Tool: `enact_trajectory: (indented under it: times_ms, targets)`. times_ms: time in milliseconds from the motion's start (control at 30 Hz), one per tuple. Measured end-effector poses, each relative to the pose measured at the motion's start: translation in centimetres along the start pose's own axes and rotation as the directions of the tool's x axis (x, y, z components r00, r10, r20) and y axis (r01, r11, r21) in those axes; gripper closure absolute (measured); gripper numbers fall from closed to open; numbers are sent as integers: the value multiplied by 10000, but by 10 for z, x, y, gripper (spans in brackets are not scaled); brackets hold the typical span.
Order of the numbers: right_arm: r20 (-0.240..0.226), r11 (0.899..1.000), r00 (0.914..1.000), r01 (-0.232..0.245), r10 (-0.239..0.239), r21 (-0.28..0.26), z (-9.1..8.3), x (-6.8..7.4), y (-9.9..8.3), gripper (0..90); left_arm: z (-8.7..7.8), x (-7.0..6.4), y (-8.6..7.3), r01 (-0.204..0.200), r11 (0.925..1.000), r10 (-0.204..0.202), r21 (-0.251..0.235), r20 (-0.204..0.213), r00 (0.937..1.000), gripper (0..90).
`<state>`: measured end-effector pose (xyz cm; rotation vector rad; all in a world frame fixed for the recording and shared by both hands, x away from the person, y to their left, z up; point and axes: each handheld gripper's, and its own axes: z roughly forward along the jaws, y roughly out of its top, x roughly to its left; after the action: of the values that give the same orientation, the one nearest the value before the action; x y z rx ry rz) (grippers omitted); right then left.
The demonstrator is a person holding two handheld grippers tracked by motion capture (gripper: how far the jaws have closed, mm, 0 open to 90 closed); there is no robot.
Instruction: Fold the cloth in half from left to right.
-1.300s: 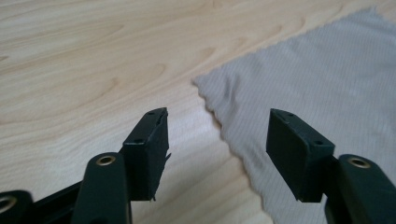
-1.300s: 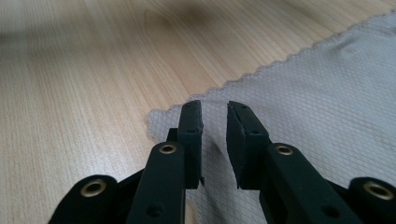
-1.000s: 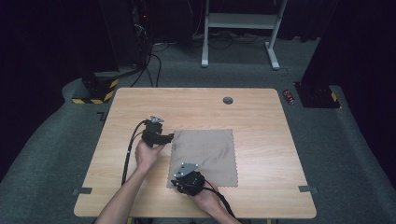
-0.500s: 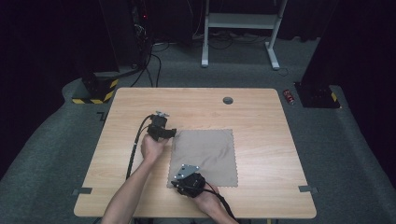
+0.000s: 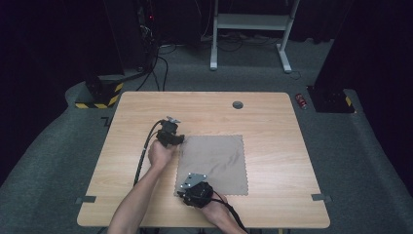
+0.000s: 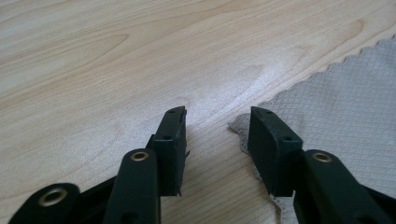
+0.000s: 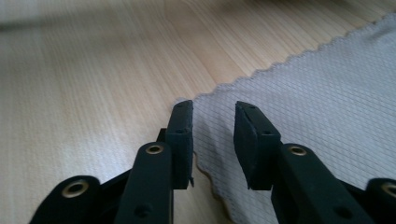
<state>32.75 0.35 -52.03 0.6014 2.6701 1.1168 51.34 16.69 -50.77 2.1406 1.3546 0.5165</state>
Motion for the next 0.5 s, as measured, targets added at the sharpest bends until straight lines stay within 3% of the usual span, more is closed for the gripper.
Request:
enact_trajectory:
  times_ms: [300,500]
  targets:
    - [-45,9993,9993,366,-366,37,4,9,4,655,2,0,3,-2,10000,1,24,321,9995,651]
    - [76,9972,9972,740,-741,137,5,16,6,762,2,-2,3,-38,10000,42,-58,554,9985,770]
